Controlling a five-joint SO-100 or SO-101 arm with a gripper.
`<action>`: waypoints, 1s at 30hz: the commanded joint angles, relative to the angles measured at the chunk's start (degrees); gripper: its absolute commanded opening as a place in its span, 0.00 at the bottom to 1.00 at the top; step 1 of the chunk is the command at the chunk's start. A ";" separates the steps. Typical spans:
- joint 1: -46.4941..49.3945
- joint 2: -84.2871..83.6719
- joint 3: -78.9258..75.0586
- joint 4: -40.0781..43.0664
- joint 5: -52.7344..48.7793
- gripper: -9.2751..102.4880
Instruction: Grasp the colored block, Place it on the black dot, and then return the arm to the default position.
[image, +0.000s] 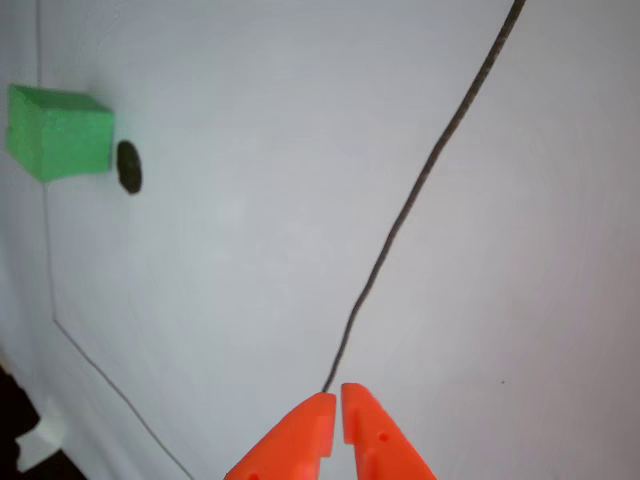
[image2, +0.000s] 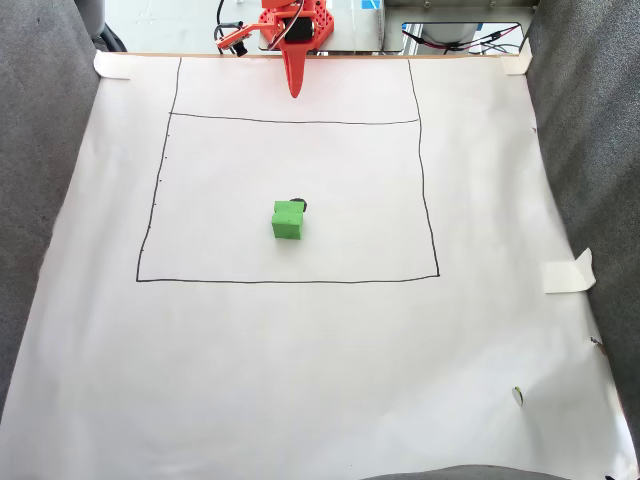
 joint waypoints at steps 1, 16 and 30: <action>-0.26 0.18 -1.23 -0.62 -0.18 0.08; 1.76 -35.33 -36.56 7.73 10.99 0.08; 3.60 -79.72 -83.32 19.95 21.27 0.08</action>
